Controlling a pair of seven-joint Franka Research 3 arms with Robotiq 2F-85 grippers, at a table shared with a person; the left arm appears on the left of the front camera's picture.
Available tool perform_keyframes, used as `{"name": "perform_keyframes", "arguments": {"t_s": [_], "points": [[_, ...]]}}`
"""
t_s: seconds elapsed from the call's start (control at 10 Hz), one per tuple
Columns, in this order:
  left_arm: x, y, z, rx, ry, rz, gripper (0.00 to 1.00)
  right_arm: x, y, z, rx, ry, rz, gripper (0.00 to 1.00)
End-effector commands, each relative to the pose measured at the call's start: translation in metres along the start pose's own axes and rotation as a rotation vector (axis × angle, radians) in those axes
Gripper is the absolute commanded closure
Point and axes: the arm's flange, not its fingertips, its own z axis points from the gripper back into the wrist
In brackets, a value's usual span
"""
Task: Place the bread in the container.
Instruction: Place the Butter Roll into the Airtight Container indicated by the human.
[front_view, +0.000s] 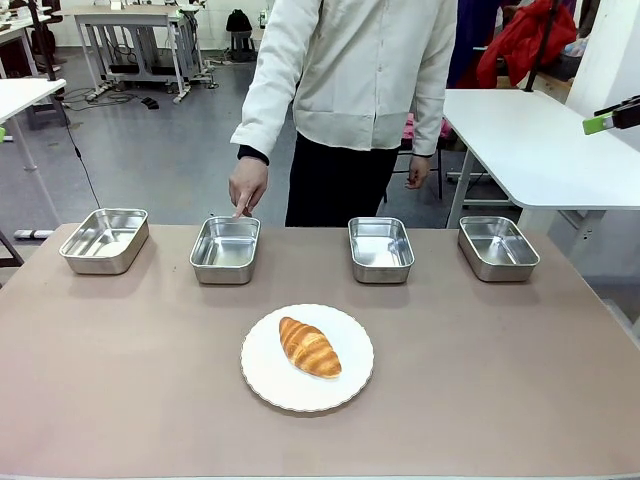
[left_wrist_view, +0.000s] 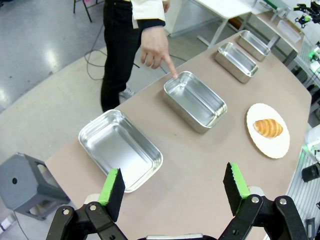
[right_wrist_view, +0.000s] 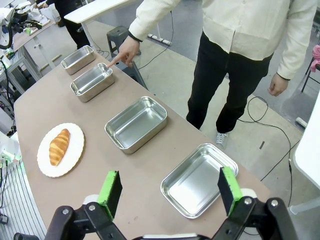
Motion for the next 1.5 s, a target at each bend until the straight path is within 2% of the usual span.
{"name": "perform_keyframes", "arguments": {"t_s": [0.0,0.2,0.3,0.5,0.6,0.9,1.0,1.1,1.4], "points": [[0.000,0.000,0.000,0.000,0.000,0.000,0.00,0.001,0.001,0.001,-0.002,-0.002,0.002,0.00],[0.017,-0.050,-0.021,0.175,0.080,0.100,0.00,0.001,0.001,0.001,-0.002,-0.002,0.002,0.00],[0.025,-0.075,-0.041,0.248,0.172,0.172,0.00,0.001,0.001,0.001,-0.002,-0.002,0.002,0.00],[0.036,-0.129,-0.089,0.300,0.290,0.250,0.00,0.001,0.001,0.001,-0.002,-0.002,0.002,0.00],[0.041,-0.168,-0.117,0.348,0.325,0.307,0.00,0.001,0.001,0.001,-0.002,-0.002,0.002,0.00],[0.048,-0.259,-0.186,0.457,0.344,0.412,0.00,0.001,0.001,0.001,-0.002,-0.002,0.002,0.00],[0.045,-0.283,-0.213,0.410,0.275,0.571,0.00,0.001,0.001,0.001,-0.002,-0.002,0.002,0.00],[0.038,-0.303,-0.242,0.507,0.271,0.680,0.00,0.001,0.001,0.001,-0.002,-0.002,0.002,0.00],[0.030,-0.325,-0.292,0.619,0.310,0.771,0.00,0.001,0.001,0.001,-0.002,-0.002,0.002,0.00]]}}
